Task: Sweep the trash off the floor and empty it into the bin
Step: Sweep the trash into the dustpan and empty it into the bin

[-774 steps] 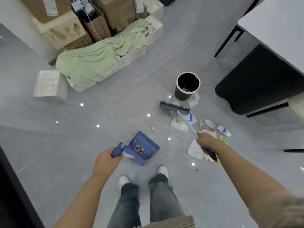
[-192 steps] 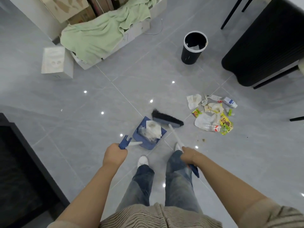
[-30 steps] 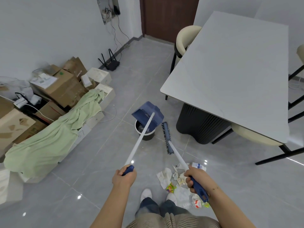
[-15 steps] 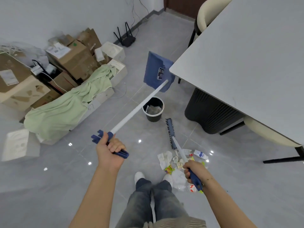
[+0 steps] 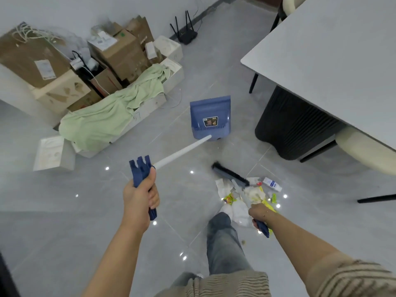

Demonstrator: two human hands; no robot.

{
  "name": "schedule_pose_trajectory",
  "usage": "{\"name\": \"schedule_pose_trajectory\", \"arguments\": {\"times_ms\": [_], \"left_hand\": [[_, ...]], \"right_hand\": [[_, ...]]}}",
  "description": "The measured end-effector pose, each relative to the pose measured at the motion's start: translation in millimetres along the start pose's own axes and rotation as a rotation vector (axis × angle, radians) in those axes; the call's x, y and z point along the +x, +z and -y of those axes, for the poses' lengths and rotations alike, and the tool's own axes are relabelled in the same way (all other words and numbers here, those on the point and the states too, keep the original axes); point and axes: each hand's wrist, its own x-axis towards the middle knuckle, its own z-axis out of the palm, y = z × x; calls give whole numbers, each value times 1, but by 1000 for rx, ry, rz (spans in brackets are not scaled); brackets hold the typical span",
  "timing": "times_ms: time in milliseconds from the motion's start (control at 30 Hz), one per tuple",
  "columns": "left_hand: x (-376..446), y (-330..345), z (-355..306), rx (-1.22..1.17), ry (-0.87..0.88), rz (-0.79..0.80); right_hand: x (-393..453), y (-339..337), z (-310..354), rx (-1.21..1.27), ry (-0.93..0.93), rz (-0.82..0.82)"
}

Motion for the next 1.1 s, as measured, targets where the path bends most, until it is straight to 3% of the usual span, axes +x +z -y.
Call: {"name": "schedule_pose_trajectory", "arguments": {"times_ms": [233, 433, 600, 867, 1100], "left_hand": [[-73, -84, 58, 104, 29, -46], [-133, -139, 96, 137, 41, -103], [-176, -155, 126, 187, 29, -141], [-227, -124, 161, 273, 72, -103], [-257, -46, 196, 261, 75, -118]], "right_hand": [[-33, 101, -60, -149, -51, 1], [-70, 143, -109, -239, -34, 36], [-108, 151, -151, 94, -46, -52], [-133, 116, -236, 299, -96, -196], [-96, 18, -285, 284, -109, -260]]}}
